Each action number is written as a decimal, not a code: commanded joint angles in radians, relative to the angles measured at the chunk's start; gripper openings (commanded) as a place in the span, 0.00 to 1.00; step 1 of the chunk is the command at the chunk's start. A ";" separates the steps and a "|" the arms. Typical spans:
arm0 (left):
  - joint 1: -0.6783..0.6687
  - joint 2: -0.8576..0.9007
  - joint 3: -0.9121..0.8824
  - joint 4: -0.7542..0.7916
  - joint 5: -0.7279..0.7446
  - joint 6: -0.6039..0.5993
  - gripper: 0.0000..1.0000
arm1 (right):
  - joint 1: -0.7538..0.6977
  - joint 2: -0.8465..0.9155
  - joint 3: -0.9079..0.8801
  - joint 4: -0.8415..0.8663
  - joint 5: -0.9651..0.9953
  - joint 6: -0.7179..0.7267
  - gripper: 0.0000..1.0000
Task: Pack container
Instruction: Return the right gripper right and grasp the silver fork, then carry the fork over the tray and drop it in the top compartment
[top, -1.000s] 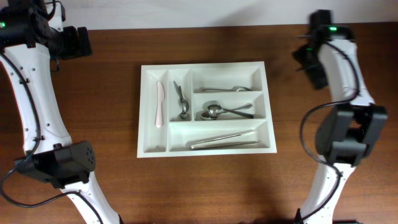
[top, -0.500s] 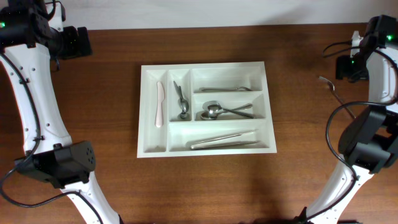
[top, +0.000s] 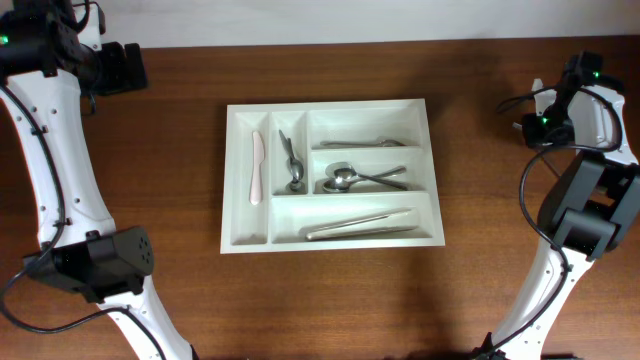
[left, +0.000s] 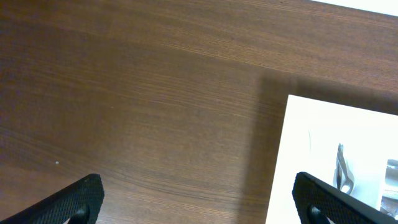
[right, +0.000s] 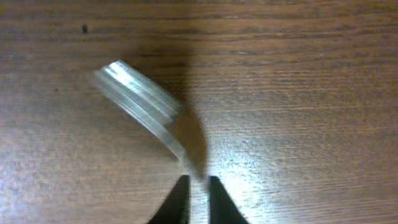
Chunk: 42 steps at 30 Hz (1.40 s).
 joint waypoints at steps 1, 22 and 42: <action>0.004 -0.013 0.006 0.000 0.004 -0.006 0.99 | -0.001 0.021 -0.008 0.006 -0.012 0.030 0.04; 0.004 -0.013 0.006 0.000 0.004 -0.006 0.99 | -0.001 0.087 -0.023 0.041 -0.058 0.030 0.20; 0.004 -0.013 0.006 0.000 0.004 -0.006 0.99 | 0.205 0.021 0.509 -0.101 -0.559 0.920 0.04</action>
